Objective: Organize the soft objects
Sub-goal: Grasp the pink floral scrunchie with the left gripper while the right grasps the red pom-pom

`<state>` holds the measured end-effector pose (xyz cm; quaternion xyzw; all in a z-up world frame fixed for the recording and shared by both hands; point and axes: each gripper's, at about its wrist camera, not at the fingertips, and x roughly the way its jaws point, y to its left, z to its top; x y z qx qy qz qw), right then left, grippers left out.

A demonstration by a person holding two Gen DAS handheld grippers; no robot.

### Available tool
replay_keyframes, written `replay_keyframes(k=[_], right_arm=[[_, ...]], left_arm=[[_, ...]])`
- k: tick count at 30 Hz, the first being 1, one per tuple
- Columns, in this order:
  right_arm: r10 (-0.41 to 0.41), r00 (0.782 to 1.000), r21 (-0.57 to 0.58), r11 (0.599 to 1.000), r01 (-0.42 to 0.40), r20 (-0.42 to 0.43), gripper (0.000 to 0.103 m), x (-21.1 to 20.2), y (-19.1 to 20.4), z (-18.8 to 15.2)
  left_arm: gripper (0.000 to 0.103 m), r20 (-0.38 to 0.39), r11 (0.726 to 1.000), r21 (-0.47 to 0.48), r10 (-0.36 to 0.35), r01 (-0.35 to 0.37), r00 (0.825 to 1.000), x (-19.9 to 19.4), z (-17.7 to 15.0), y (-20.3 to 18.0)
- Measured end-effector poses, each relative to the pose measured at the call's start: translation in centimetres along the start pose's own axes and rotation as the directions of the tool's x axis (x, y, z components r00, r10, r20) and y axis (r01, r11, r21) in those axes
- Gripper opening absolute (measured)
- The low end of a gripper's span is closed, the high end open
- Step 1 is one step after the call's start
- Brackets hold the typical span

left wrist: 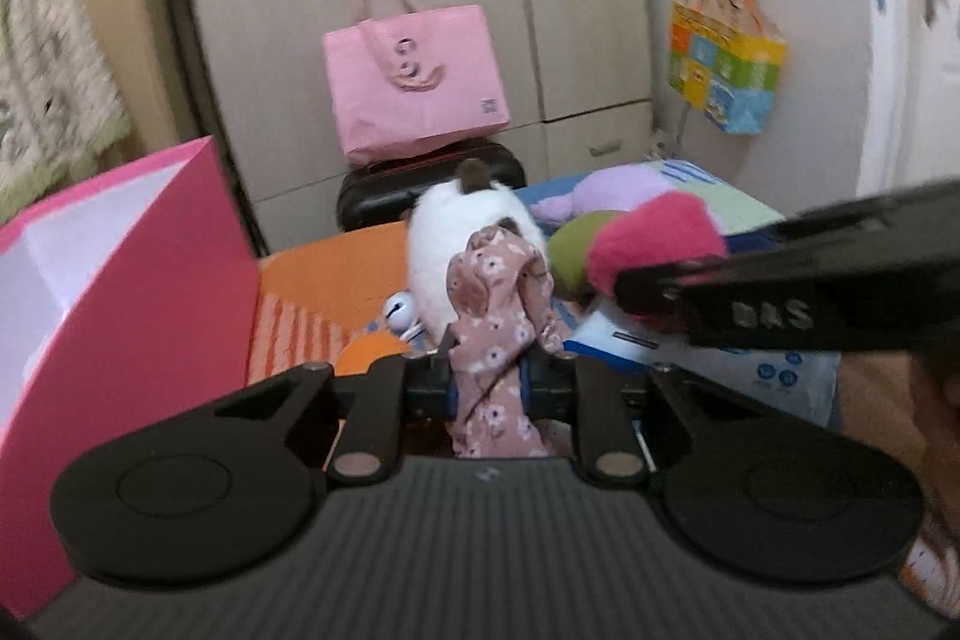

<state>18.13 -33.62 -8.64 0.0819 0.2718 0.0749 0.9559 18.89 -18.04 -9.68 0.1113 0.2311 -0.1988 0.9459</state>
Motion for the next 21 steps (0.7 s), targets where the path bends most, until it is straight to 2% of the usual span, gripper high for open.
replay_keyframes(k=[3,5,8,11,13,18,21], right_arm=[[0.014,1.0,0.008,1.0,-0.015,0.015,0.039,-1.5,0.5,-0.1],[-0.012,1.0,0.022,1.0,0.012,0.01,0.039,-2.2,0.8,0.0],[-0.025,0.999,0.085,0.996,0.028,-0.031,0.039,-3.0,0.7,-0.3],[-0.045,0.995,0.127,0.99,0.056,-0.09,0.039,-3.7,0.9,-0.8],[-0.029,0.996,0.125,0.991,0.04,-0.088,0.04,-4.4,1.4,-1.5],[0.028,0.996,0.118,0.993,-0.019,-0.08,0.04,-6.3,2.9,-3.0],[0.086,0.991,0.12,0.99,-0.074,-0.1,0.04,-7.3,4.1,-3.2]], left_arm=[[0.016,0.02,0.998,-0.064,-0.026,0.027,0.999,-1.4,0.1,1.0],[0.016,0.033,0.994,-0.1,-0.043,0.046,0.999,-2.6,0.3,1.6],[0.016,0.028,0.986,-0.141,-0.084,0.087,0.996,-4.2,0.3,2.5],[0.016,-0.008,0.974,-0.181,-0.138,0.134,0.99,-5.7,0.3,3.5],[0.016,-0.043,0.974,-0.176,-0.149,0.139,0.988,-6.6,0.1,3.7],[0.016,-0.082,0.963,-0.177,-0.22,0.203,0.972,-9.4,-0.9,4.3],[0.016,-0.126,0.944,-0.213,-0.282,0.252,0.951,-10.7,-1.7,5.2]])
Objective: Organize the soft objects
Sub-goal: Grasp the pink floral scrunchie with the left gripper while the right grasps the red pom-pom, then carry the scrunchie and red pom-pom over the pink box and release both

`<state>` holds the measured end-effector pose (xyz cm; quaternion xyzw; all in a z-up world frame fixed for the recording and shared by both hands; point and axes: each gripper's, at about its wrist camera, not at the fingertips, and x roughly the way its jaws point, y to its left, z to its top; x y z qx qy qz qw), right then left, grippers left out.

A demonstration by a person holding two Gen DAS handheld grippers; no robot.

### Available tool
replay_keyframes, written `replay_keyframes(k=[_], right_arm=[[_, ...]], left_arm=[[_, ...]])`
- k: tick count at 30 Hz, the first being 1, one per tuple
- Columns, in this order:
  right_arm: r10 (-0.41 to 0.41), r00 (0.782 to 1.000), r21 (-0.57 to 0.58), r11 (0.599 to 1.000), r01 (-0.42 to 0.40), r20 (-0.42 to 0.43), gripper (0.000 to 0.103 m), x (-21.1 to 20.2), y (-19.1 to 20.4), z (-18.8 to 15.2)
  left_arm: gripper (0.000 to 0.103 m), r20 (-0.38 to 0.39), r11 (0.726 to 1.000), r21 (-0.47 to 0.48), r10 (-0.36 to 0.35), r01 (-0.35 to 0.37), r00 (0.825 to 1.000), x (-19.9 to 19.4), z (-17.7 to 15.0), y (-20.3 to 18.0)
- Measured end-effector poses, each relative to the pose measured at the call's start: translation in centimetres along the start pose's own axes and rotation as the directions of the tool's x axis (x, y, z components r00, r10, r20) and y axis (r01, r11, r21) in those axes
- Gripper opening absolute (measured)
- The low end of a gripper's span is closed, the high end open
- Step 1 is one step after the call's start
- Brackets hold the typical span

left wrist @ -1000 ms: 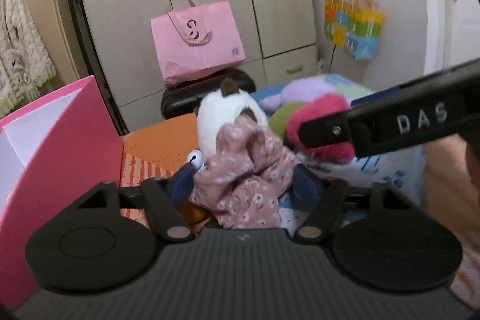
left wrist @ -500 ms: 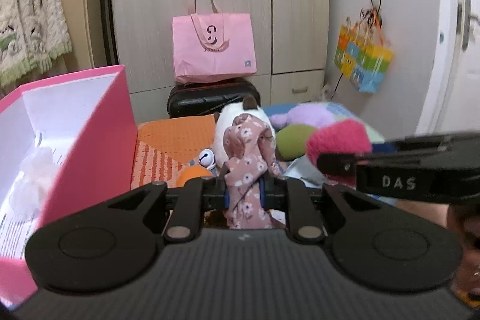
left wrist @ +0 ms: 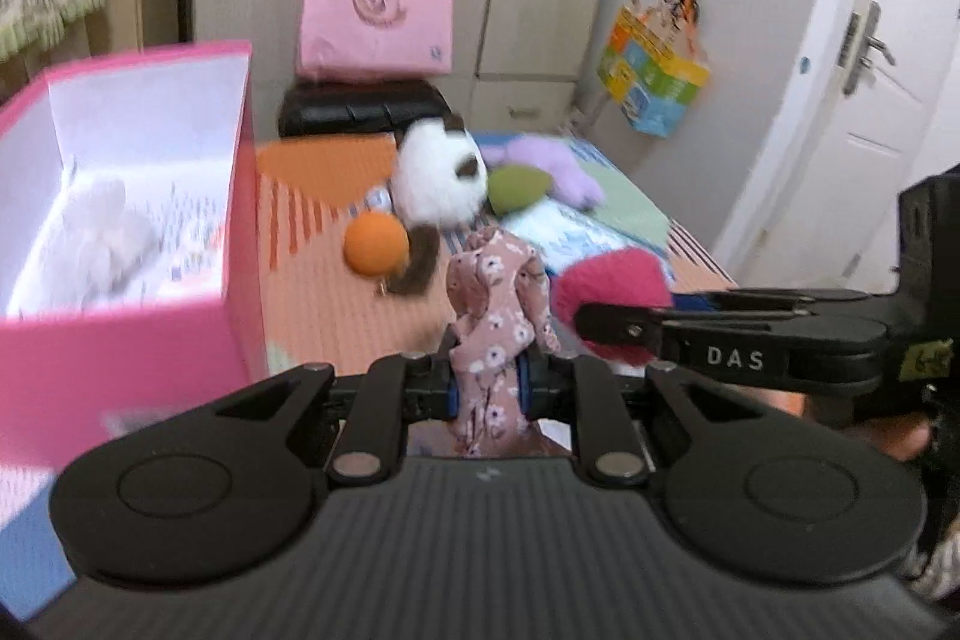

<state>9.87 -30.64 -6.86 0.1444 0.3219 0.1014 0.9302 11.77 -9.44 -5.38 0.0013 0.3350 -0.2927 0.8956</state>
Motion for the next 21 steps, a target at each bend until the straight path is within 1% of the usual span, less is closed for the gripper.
replay_keyframes(k=[2,4,8,12,15,18,19,21], right_arm=[[0.048,0.998,-0.004,0.999,-0.049,-0.026,0.04,-0.5,0.9,-0.2],[0.081,0.996,-0.021,0.996,-0.082,-0.046,0.04,-1.2,2.0,-0.4],[0.133,0.988,-0.069,0.988,-0.138,-0.073,0.04,-2.6,4.5,-0.6],[0.202,0.972,-0.081,0.974,-0.213,-0.123,0.04,-3.7,6.4,-0.1],[0.239,0.962,-0.092,0.963,-0.252,-0.132,0.04,-4.7,8.2,0.6],[0.279,0.951,-0.105,0.95,-0.293,-0.131,0.04,-5.5,10.1,1.5],[0.284,0.95,-0.115,0.948,-0.298,-0.128,0.04,-5.7,10.7,1.9],[0.286,0.951,-0.15,0.941,-0.302,-0.115,0.04,-6.0,12.1,2.9]], left_arm=[[0.016,-0.036,0.999,-0.021,-0.026,0.025,0.999,-0.9,-0.6,0.3],[0.016,-0.064,0.999,-0.028,-0.036,0.034,0.997,-1.7,-1.1,0.7],[0.016,-0.097,0.999,-0.036,-0.034,0.03,0.995,-3.8,-1.9,1.7],[0.016,-0.134,0.999,-0.046,-0.014,0.008,0.991,-6.0,-2.2,2.8],[0.016,-0.131,0.999,-0.044,0.005,-0.011,0.991,-8.3,-1.9,3.5],[0.016,-0.105,0.999,-0.027,0.034,-0.037,0.994,-10.6,-1.1,4.2],[0.016,-0.098,0.999,-0.027,0.04,-0.043,0.994,-11.3,-0.7,4.4],[0.016,-0.088,0.999,-0.022,0.03,-0.032,0.996,-12.5,0.4,4.8]])
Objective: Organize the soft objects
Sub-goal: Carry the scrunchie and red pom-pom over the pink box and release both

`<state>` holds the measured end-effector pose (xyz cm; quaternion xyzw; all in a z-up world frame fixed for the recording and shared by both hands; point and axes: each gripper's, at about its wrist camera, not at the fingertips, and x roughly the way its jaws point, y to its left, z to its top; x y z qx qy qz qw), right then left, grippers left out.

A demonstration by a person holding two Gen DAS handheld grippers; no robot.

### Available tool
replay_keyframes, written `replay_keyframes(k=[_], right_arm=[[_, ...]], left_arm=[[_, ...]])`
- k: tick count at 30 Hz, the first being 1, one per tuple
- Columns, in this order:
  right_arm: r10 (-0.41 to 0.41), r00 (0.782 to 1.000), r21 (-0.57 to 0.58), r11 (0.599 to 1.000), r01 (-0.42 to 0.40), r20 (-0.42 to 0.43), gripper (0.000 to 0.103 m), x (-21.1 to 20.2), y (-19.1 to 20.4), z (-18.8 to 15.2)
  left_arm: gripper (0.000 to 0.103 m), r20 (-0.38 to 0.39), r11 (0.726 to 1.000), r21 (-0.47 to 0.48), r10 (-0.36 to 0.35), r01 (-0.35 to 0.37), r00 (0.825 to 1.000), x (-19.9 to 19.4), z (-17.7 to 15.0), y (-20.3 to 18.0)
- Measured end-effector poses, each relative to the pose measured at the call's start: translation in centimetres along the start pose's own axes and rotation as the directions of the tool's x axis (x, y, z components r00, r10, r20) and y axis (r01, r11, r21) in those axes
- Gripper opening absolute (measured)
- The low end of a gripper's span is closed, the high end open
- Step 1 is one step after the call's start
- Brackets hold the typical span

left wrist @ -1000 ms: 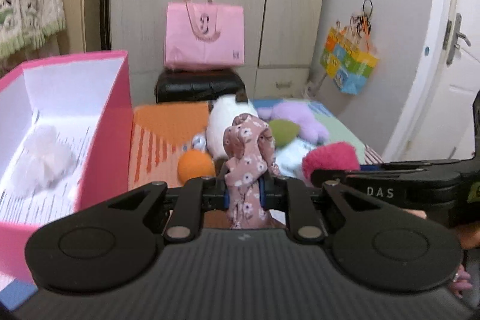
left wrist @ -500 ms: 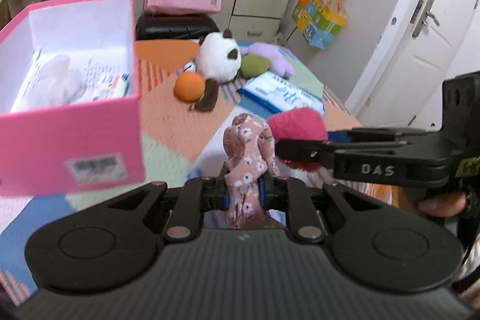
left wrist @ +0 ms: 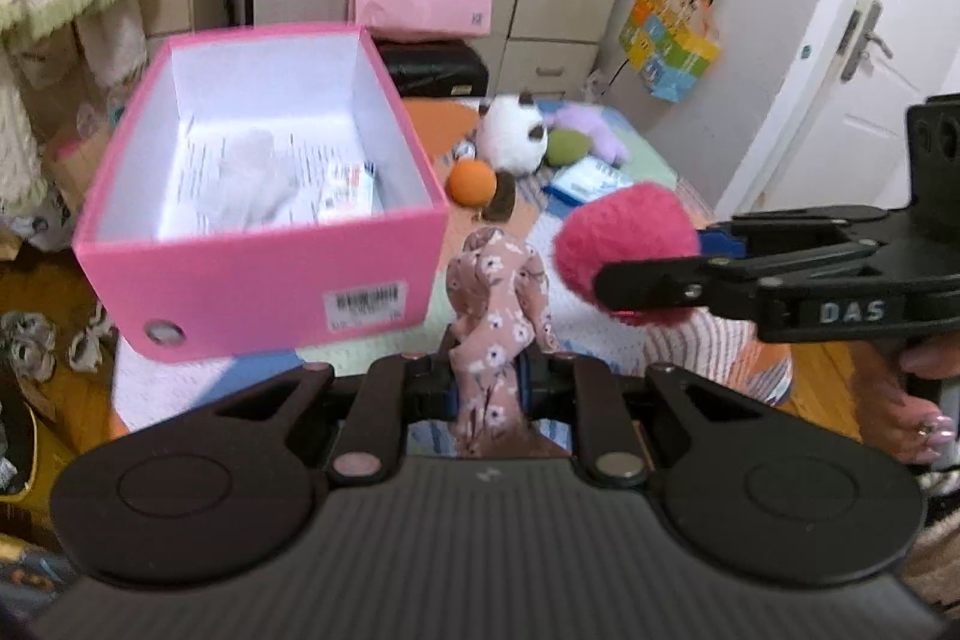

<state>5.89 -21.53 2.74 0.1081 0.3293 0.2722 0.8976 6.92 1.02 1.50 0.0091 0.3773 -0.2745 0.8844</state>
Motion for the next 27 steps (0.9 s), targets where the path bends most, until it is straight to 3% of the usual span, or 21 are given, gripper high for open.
replay_keyframes(k=[6,9,14,17,21,27], right_arm=[[-0.008,0.999,-0.031,0.999,0.01,0.054,0.04,1.0,1.5,4.1],[-0.007,0.998,-0.034,0.999,0.009,0.063,0.04,2.0,1.3,6.1],[-0.007,0.997,-0.054,0.998,0.012,0.083,0.04,3.8,0.8,9.6],[-0.03,0.996,-0.088,0.995,0.038,0.085,0.04,6.2,0.4,11.2],[-0.082,0.996,-0.151,0.985,0.086,0.032,0.04,10.9,-0.7,13.1],[-0.142,0.986,-0.234,0.965,0.119,-0.083,0.04,17.4,-3.0,14.8]], left_arm=[[0.016,0.077,0.999,0.03,0.031,-0.034,0.997,-3.5,3.6,1.3],[0.016,0.113,1.0,0.024,0.0,-0.003,0.994,-4.5,5.2,2.2],[0.017,0.153,0.999,0.036,0.006,-0.012,0.988,-4.4,8.3,3.9],[0.017,0.149,1.0,0.003,0.017,-0.018,0.989,-2.3,10.4,5.9],[0.017,0.145,0.995,-0.046,0.089,-0.083,0.985,2.0,12.8,9.1],[0.016,0.021,0.985,-0.137,0.104,-0.101,0.994,9.8,15.3,14.1]])
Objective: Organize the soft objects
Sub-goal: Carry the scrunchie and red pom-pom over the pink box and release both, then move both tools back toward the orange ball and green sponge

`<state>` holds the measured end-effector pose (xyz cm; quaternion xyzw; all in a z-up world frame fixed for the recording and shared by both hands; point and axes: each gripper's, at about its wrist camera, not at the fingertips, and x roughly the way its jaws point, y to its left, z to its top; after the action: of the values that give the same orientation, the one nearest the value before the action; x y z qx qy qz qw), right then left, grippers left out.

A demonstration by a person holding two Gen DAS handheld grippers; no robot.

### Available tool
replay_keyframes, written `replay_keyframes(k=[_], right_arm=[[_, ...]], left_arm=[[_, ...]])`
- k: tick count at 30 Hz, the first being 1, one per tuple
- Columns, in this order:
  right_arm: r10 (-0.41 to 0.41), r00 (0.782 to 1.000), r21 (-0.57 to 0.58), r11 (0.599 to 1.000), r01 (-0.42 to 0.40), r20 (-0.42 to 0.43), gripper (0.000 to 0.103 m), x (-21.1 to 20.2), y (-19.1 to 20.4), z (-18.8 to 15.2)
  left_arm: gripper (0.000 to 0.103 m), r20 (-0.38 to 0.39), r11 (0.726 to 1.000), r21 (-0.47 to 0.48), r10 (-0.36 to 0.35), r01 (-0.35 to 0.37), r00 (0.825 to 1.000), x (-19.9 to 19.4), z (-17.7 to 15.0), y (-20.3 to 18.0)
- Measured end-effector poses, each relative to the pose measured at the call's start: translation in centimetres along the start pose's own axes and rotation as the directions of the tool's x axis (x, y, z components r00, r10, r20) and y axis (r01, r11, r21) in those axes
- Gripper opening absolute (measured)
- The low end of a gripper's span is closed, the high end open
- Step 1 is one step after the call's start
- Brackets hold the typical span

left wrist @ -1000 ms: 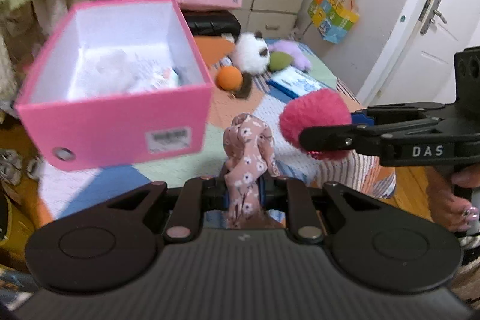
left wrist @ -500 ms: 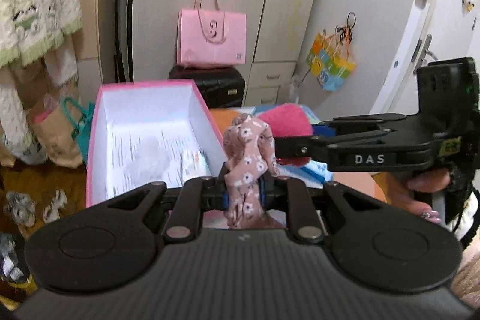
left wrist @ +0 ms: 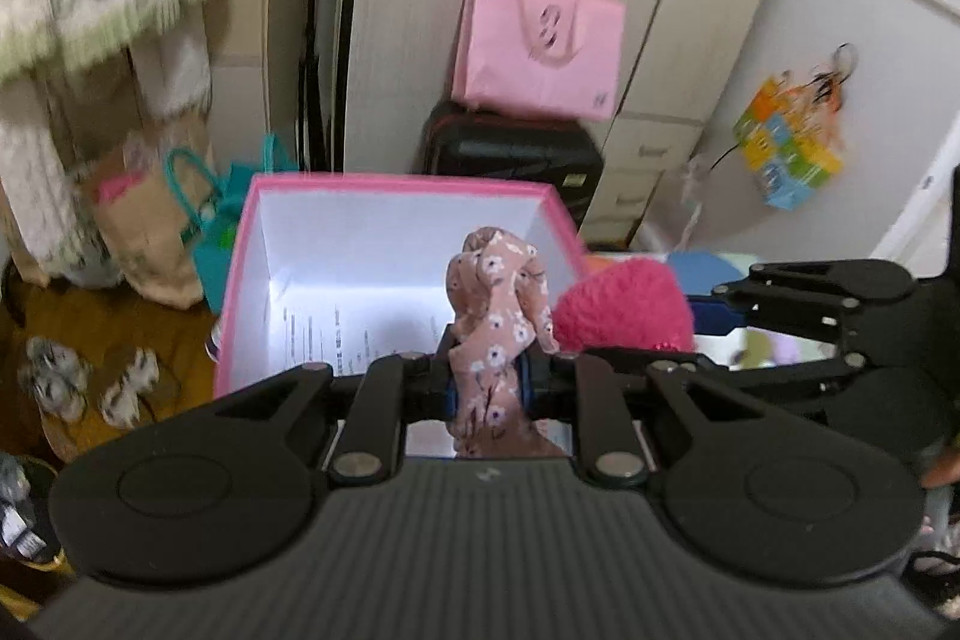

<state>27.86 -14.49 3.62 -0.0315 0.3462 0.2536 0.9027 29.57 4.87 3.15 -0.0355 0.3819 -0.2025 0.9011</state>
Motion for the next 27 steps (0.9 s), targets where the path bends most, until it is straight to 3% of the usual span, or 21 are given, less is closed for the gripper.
replay_keyframes(k=[6,8,10,12,13,15,20,27], right_arm=[[-0.011,0.995,-0.112,0.994,0.0,-0.097,0.042,4.6,0.1,0.8],[-0.021,0.995,-0.13,0.992,0.008,-0.093,0.043,5.5,0.1,0.8],[-0.024,0.995,-0.146,0.989,0.009,-0.1,0.045,6.4,0.0,1.0],[-0.032,0.995,-0.135,0.991,0.019,-0.095,0.053,6.8,-0.4,1.1],[-0.028,0.996,-0.135,0.991,0.017,-0.086,0.056,6.6,-0.4,1.1],[-0.02,0.998,-0.125,0.992,0.012,-0.062,0.073,5.9,-0.6,1.1],[-0.019,1.0,-0.068,0.997,0.019,0.001,0.073,1.9,-0.7,0.8],[-0.039,0.998,0.002,0.999,0.039,0.047,0.073,-6.3,-1.1,-0.5]], left_arm=[[0.016,-0.061,0.998,-0.051,0.02,-0.023,0.998,4.4,0.4,1.8],[0.017,-0.082,0.997,-0.068,0.027,-0.033,0.996,5.1,0.5,2.0],[0.032,-0.082,0.994,-0.089,0.049,-0.057,0.995,5.9,0.7,2.2],[0.046,-0.079,0.992,-0.1,0.067,-0.075,0.995,6.0,0.8,2.2],[0.048,-0.073,0.992,-0.099,0.072,-0.079,0.995,5.8,0.9,2.2],[0.054,-0.047,0.993,-0.067,0.096,-0.099,0.994,4.9,0.8,1.7],[0.062,0.022,0.99,0.05,0.132,-0.133,0.991,1.3,0.8,0.0],[0.07,0.085,0.975,0.205,0.068,-0.084,0.994,-4.8,0.2,-3.6]])
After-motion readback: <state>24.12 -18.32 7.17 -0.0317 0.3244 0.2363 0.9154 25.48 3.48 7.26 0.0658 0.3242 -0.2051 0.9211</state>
